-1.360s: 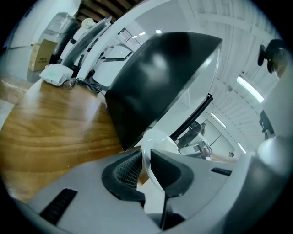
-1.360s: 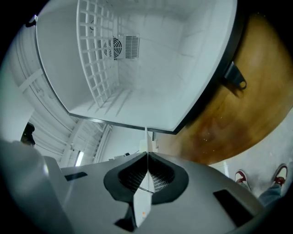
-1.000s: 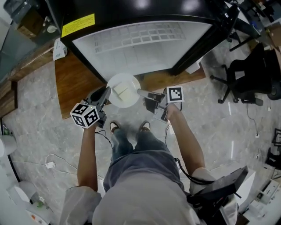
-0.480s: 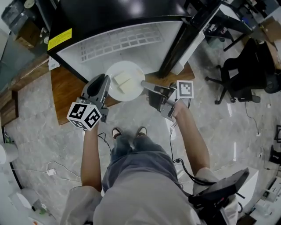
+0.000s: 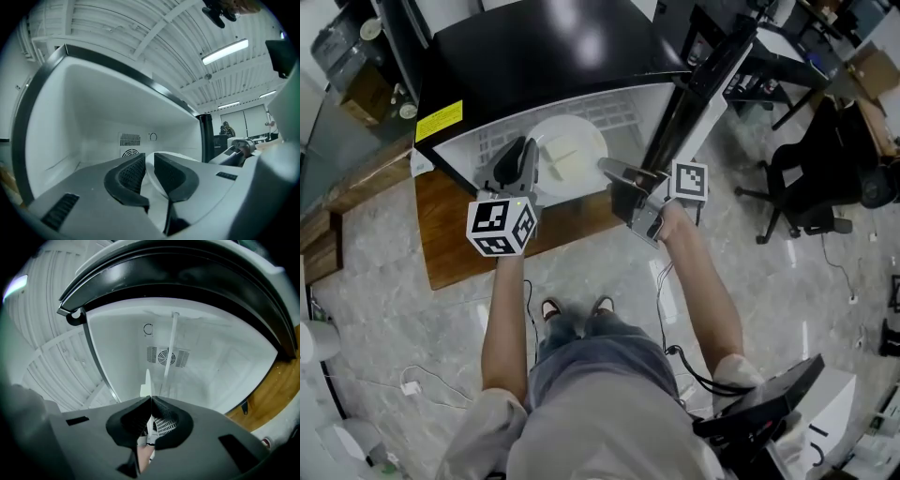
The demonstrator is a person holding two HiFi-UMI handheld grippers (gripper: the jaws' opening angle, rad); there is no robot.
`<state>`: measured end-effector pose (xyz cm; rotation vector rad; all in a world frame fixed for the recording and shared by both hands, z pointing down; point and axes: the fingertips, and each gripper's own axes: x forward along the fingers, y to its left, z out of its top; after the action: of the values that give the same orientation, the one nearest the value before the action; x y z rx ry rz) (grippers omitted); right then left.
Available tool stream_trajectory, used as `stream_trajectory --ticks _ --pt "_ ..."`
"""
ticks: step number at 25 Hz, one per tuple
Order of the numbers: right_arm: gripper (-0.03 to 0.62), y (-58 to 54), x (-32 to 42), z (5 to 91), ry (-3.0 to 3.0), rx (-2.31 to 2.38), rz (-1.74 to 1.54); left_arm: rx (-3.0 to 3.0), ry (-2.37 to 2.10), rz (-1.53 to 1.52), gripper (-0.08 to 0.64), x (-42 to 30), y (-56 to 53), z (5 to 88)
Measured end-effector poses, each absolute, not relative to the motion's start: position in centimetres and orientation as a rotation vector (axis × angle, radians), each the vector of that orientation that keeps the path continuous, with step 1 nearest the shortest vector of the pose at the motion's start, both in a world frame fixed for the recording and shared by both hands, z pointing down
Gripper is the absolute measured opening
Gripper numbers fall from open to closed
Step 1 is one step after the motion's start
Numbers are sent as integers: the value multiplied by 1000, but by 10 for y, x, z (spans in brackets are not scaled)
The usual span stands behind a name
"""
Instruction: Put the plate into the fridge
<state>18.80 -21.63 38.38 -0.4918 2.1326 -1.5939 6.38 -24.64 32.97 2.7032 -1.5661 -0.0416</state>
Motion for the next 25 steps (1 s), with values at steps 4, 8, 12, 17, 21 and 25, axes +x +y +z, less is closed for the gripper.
stream_trajectory --ticks 4,8,12,17,21,25 --pt "21 -238 188 384 2052 -571 -1622 2706 -1676 75 58 65 -276 332" --pt "21 -255 187 385 2001 -672 -1625 2684 -1815 191 58 63 -290 334" --pt "23 -263 183 382 1968 -746 -1624 2608 -1885 214 57 51 -285 336" --pt "23 -272 179 381 1882 -793 -1640 2551 -1925 175 58 51 -269 331" --pt "23 -279 170 383 1826 -811 -1644 2497 -1923 104 57 54 -252 336" --pt "23 -283 162 379 1821 -845 -1628 2494 -1781 131 57 75 -235 355"
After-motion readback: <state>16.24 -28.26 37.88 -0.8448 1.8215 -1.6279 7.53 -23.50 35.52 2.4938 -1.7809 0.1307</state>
